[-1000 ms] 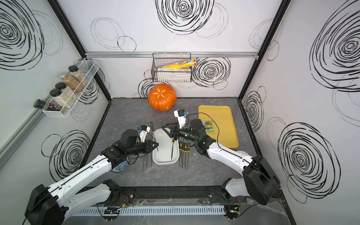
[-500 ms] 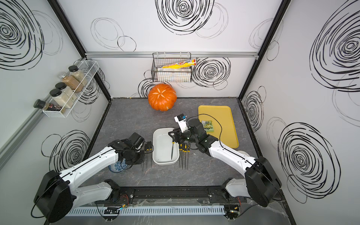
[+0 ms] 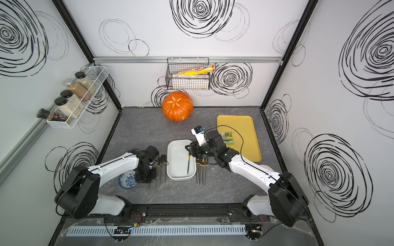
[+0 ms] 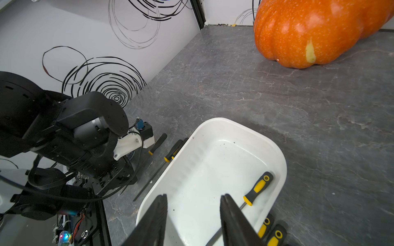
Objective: Take the file tool out of the storage box
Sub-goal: Place the file tool at the center of the board.
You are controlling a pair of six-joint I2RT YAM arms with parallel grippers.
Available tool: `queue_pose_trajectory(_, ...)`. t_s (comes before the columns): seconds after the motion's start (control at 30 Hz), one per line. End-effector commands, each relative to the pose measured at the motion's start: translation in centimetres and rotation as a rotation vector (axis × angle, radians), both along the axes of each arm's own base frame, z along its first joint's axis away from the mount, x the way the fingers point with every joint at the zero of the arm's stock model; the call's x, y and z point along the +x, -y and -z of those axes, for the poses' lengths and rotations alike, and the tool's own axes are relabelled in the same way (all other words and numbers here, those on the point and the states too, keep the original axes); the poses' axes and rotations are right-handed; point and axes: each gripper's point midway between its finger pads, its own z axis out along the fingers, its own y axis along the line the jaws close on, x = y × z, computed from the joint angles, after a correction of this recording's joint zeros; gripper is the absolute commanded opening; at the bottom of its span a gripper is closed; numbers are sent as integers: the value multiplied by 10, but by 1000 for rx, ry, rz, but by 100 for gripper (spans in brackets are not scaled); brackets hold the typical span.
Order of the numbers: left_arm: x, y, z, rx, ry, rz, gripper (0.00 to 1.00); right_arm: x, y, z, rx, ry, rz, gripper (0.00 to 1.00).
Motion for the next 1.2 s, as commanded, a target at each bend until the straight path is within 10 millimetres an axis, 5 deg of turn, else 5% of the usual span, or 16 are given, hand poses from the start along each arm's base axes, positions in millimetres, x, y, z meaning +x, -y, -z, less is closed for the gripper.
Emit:
queue_pose_trajectory(0.0, -2, 4, 4, -29, -26, 30, 0, -2, 2, -3, -5, 15, -7, 45)
queue_pose_trajectory(0.47, 3, 20, 13, -73, -57, 78, 0, 1, -7, 21, -37, -51, -24, 46)
queue_pose_trajectory(0.97, 7, 23, 11, -95, -40, 91, 23, 0, -17, 40, -56, -131, -70, 46)
queue_pose_trajectory(1.17, 18, 22, -6, -92, 43, 72, 31, 7, -12, 52, -121, -144, -9, 42)
